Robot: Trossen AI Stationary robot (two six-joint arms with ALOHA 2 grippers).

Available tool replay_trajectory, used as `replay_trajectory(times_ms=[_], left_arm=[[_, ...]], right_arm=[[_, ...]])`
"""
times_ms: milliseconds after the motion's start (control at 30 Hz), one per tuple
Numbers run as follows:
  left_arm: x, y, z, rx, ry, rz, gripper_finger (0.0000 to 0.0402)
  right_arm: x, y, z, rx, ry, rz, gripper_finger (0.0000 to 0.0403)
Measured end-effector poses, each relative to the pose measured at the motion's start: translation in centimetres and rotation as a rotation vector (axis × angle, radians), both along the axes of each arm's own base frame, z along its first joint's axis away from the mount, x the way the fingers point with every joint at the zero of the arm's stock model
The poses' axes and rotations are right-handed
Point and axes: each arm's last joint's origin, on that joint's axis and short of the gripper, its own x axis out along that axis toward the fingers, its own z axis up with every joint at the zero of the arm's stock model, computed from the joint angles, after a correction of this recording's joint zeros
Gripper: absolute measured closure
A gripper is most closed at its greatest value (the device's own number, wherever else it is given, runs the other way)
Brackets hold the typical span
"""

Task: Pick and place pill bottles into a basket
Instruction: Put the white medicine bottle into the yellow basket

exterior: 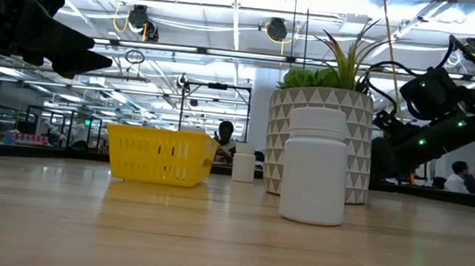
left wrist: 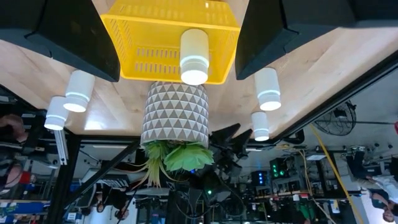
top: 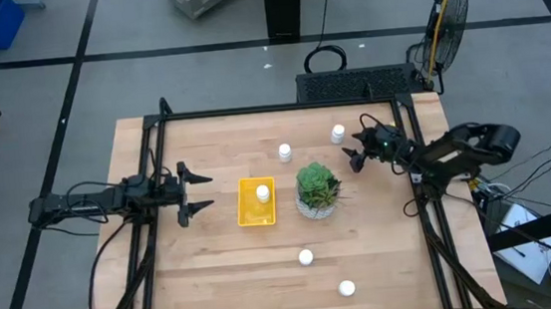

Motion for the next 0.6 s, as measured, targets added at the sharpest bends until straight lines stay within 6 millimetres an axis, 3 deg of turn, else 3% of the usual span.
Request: replay_trajectory(times_ms=[600], left_arm=[[0.0,0.0,0.0,-0.020,-0.001,0.002,0.0078]], right_arm=[[2.9,-2.5,-0.1,0.012,0.020,-0.003,0.0104]])
